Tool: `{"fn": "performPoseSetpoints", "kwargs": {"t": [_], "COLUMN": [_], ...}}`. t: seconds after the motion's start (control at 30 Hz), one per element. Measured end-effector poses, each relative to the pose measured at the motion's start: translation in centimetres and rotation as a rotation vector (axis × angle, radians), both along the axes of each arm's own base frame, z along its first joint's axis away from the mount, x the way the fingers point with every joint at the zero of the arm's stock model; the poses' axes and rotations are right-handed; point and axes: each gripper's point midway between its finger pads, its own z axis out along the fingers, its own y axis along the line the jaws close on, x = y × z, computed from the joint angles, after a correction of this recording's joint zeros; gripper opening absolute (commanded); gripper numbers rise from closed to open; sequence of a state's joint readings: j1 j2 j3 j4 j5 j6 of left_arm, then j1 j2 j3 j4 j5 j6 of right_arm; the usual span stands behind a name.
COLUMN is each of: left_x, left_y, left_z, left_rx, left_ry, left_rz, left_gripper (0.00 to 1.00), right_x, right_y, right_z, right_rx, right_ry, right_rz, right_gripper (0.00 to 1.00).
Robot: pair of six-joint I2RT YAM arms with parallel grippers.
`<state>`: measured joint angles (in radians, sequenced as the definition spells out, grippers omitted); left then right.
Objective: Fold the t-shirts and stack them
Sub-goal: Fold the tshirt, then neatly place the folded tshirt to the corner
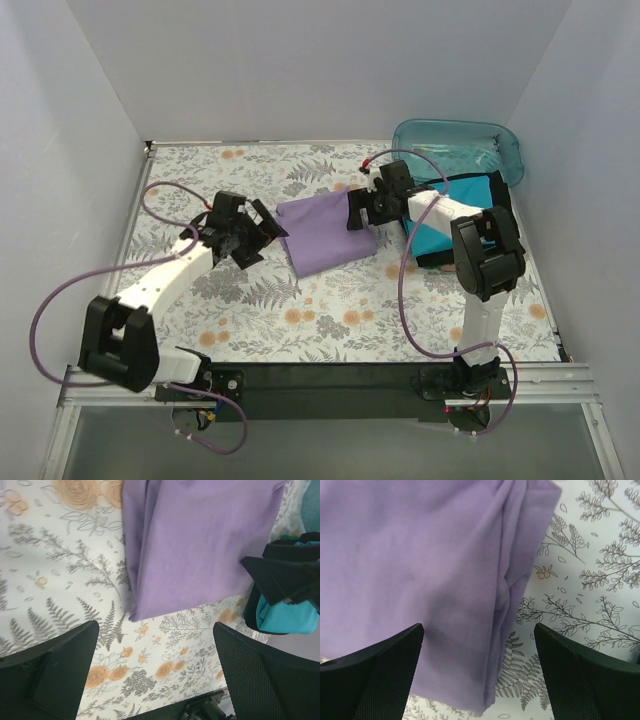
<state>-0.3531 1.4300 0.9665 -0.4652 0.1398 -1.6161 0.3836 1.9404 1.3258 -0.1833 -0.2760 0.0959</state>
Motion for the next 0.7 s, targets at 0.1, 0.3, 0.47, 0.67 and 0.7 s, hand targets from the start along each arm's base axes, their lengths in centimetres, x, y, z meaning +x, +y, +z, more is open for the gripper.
{"fn": "performPoseSetpoints", "kwargs": {"t": [0.1, 0.3, 0.47, 0.67, 0.7], "left_x": [-2.3, -6.1, -7.8, -8.8, -8.9], "left_y": [1.9, 4.6, 5.9, 6.6, 6.6], "left_z": [1.3, 2.1, 0.6, 0.6, 0.7], "left_rx": [0.015, 0.031, 0.066, 0.081, 0.08], "left_ry": [-0.054, -0.107, -0.059, -0.042, -0.047], "left_rz": [0.039, 0.118, 0.157, 0.172, 0.174], "left_gripper": [0.98, 0.98, 0.98, 0.98, 0.98], "right_x": [-0.4, -0.6, -0.9, -0.8, -0.7], "right_y": [-0.1, 0.8, 1.9, 2.4, 2.3], "right_z": [-2.0, -2.8, -3.3, -3.1, -3.0], "right_rx": [-0.046, -0.11, -0.167, -0.233, -0.255], "right_ry": [0.03, 0.009, -0.022, -0.058, -0.073], "right_rz": [0.002, 0.017, 0.021, -0.014, -0.027], "right_gripper": [0.88, 0.75, 0.22, 0.01, 0.01]}}
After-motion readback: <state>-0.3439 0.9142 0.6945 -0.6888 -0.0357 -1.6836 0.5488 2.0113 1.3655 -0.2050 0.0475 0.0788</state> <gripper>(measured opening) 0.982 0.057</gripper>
